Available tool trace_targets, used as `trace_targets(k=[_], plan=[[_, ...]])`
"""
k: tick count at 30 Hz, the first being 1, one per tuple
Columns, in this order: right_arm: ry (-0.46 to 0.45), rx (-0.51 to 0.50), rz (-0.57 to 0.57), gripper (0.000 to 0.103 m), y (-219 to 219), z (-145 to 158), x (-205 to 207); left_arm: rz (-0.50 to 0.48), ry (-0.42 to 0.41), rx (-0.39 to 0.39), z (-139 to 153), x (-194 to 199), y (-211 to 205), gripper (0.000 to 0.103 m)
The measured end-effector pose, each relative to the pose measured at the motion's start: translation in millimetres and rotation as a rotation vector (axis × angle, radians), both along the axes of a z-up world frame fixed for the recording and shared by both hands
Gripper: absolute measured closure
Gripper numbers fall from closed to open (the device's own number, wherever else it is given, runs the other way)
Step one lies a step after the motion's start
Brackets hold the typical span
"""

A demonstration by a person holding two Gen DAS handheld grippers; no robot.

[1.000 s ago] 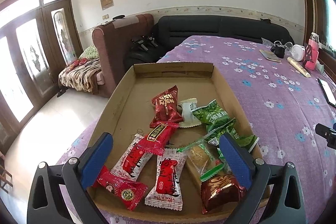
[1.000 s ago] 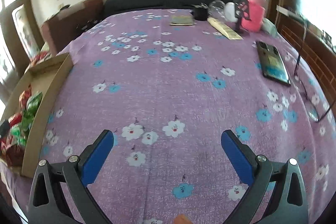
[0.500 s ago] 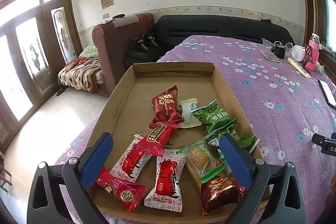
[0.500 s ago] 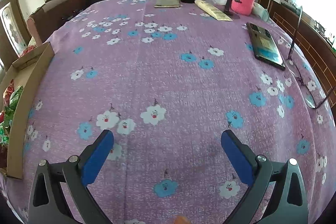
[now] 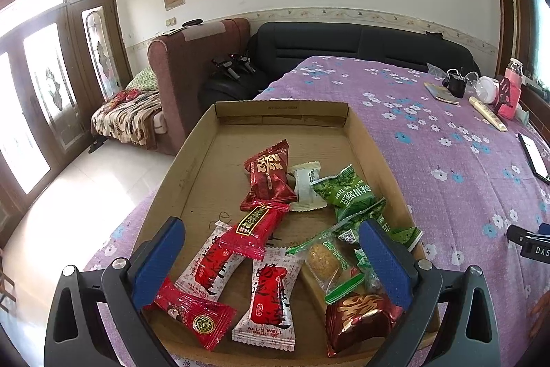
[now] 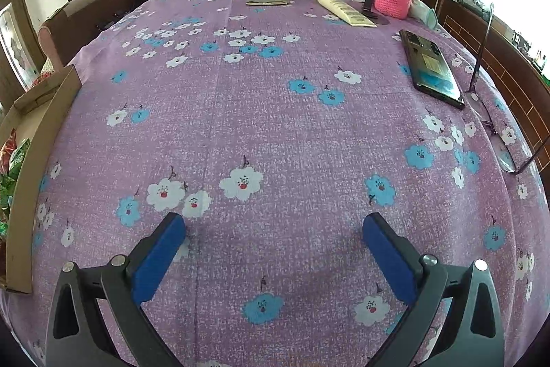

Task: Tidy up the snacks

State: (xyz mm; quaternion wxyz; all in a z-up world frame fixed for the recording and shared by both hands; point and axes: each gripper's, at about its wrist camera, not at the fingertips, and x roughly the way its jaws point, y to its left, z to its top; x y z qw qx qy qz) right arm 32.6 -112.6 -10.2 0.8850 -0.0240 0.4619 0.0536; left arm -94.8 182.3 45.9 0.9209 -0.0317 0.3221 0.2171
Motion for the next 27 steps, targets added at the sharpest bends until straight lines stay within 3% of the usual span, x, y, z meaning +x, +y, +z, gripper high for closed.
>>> trace_targets(k=[14, 27], plan=[[-0.02, 0.003, 0.0, 0.0, -2, -1, 4, -0.01, 0.012, -0.022, 0, 2, -2, 0.001], [-0.02, 0.003, 0.0, 0.0, -1, 0, 3, -0.05, 0.006, 0.005, 12, 6, -22, 0.001]])
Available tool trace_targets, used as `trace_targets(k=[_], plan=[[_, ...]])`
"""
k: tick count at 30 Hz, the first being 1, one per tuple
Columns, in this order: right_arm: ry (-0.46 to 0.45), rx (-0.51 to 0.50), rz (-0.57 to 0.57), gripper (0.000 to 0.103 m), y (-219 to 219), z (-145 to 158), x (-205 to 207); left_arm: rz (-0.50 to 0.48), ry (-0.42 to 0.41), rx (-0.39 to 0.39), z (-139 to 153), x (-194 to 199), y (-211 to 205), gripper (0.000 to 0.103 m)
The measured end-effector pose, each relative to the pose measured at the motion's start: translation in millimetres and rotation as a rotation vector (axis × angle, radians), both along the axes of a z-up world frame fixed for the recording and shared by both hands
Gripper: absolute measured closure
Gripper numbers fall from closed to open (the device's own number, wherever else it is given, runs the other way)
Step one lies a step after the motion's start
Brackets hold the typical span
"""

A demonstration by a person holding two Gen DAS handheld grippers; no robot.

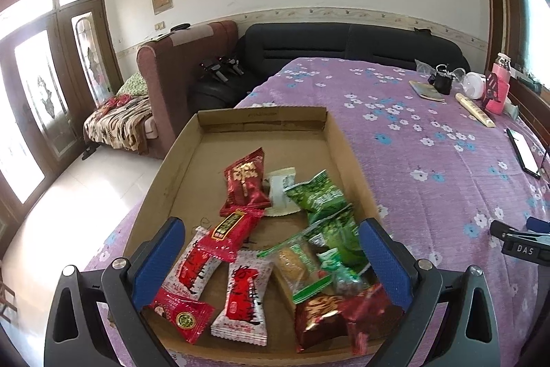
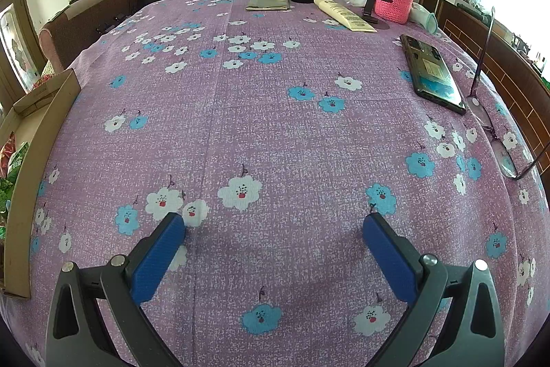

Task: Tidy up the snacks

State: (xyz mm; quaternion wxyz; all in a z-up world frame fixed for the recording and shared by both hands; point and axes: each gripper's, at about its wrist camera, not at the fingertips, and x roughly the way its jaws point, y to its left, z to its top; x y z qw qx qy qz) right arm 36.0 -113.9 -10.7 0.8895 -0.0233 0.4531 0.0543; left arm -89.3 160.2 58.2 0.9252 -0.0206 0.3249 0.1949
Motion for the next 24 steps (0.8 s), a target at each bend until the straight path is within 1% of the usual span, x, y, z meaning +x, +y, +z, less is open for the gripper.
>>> trace_targets(k=[5, 10, 16, 19, 24], plan=[[0.0, 0.0, 0.0, 0.0, 0, 0, 0, -0.039, -0.002, 0.003, 6, 6, -17, 0.001], [0.0, 0.0, 0.0, 0.0, 0, 0, 0, -0.107, 0.004, 0.014, 10, 16, -45, 0.001], [0.0, 0.0, 0.0, 0.0, 0, 0, 0, -0.168, 0.041, -0.007, 7, 31, -69, 0.001], [0.0, 0.0, 0.0, 0.0, 0, 0, 0, -0.186, 0.052, -0.005, 6, 38, -81, 0.001], [0.0, 0.0, 0.0, 0.0, 0, 0, 0, -0.246, 0.086, 0.001, 2, 50, -109, 0.001]])
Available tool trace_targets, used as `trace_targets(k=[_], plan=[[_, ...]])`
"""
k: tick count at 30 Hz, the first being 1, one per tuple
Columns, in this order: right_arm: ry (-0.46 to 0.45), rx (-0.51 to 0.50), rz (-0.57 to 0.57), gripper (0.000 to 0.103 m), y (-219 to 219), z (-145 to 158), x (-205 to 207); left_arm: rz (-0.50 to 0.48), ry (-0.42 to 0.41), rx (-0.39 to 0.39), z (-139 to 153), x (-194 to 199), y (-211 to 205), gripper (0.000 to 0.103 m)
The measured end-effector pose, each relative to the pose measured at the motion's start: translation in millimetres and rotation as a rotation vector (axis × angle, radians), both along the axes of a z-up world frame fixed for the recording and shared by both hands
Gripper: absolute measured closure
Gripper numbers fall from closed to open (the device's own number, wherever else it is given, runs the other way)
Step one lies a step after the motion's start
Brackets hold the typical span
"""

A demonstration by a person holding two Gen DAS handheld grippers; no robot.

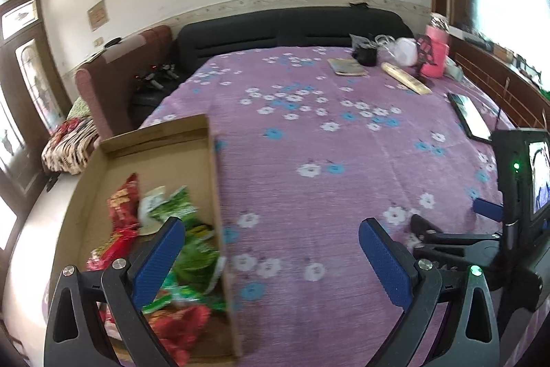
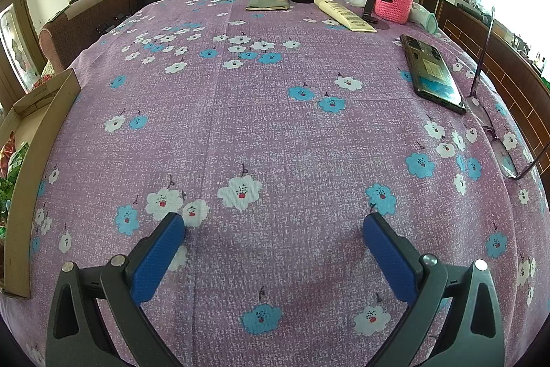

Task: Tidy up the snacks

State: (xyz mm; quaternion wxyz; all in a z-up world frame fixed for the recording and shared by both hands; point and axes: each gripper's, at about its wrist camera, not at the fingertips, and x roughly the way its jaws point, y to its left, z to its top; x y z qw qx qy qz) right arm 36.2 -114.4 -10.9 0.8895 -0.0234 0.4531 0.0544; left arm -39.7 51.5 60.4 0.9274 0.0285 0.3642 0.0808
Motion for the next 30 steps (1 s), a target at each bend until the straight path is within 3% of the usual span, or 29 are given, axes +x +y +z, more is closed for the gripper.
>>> trace_targets(k=[8, 15, 30], plan=[[0.001, 0.0, -0.002, 0.0, -1, 0, 0, -0.103, 0.045, 0.01, -13, 7, -34, 0.001], [0.0, 0.001, -0.003, 0.0, 1, 1, -1, -0.126, 0.035, -0.034, -15, 9, -29, 0.001], [0.0, 0.003, -0.004, 0.0, 0, 1, -1, -0.132, 0.065, -0.036, -24, 12, -27, 0.001]])
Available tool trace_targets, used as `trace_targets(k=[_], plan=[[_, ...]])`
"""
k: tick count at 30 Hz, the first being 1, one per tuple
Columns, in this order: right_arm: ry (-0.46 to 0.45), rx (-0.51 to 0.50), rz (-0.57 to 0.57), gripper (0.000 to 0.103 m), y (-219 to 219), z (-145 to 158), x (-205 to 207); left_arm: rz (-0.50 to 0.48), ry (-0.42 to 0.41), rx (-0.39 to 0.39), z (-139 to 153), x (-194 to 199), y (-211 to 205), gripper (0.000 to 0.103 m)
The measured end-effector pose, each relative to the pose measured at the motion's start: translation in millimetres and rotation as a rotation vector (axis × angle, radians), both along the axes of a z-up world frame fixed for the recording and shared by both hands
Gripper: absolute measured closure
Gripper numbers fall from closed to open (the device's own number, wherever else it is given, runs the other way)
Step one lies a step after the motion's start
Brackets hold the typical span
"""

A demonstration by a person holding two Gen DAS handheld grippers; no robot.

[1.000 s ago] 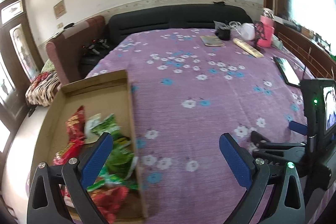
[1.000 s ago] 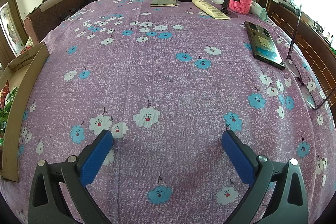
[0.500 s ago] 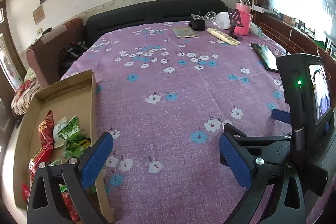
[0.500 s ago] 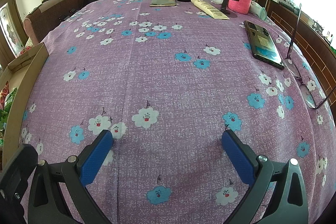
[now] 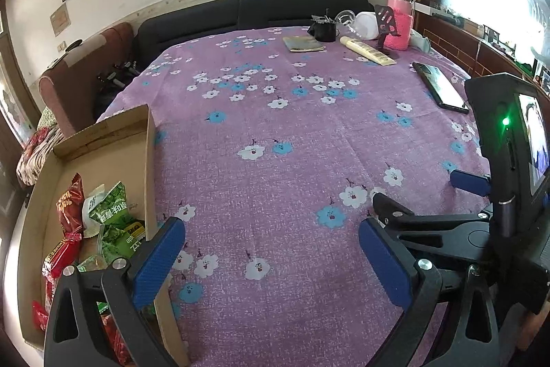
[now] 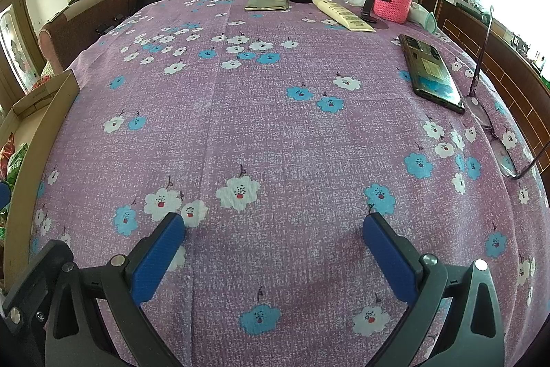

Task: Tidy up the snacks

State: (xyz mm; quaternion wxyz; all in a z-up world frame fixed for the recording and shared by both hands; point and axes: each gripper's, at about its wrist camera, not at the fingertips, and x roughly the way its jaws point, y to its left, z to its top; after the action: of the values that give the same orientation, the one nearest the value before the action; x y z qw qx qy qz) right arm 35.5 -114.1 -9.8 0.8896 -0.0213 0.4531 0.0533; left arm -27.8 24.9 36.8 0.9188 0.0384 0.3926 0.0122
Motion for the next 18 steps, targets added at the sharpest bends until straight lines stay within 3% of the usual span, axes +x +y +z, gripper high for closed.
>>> trace_targets(k=[3, 6, 11, 15, 18], plan=[[0.001, -0.002, 0.004, 0.0, 0, 0, 0, 0.001, 0.002, -0.008, 0, 1, 1, 0.001], [0.031, 0.003, 0.093, 0.0, -10, 1, 1, -0.01, 0.004, -0.004, 1, 1, -3, 0.001], [0.033, 0.008, -0.059, 0.0, -56, 1, -4, -0.04, 0.023, 0.024, -6, 3, -25, 0.001], [0.031, -0.005, -0.075, 0.0, -63, 0, -3, -0.053, 0.101, -0.011, -23, 15, -41, 0.001], [0.029, -0.005, -0.075, 0.0, -64, -1, -2, -0.057, 0.108, -0.009, -29, 19, -45, 0.001]])
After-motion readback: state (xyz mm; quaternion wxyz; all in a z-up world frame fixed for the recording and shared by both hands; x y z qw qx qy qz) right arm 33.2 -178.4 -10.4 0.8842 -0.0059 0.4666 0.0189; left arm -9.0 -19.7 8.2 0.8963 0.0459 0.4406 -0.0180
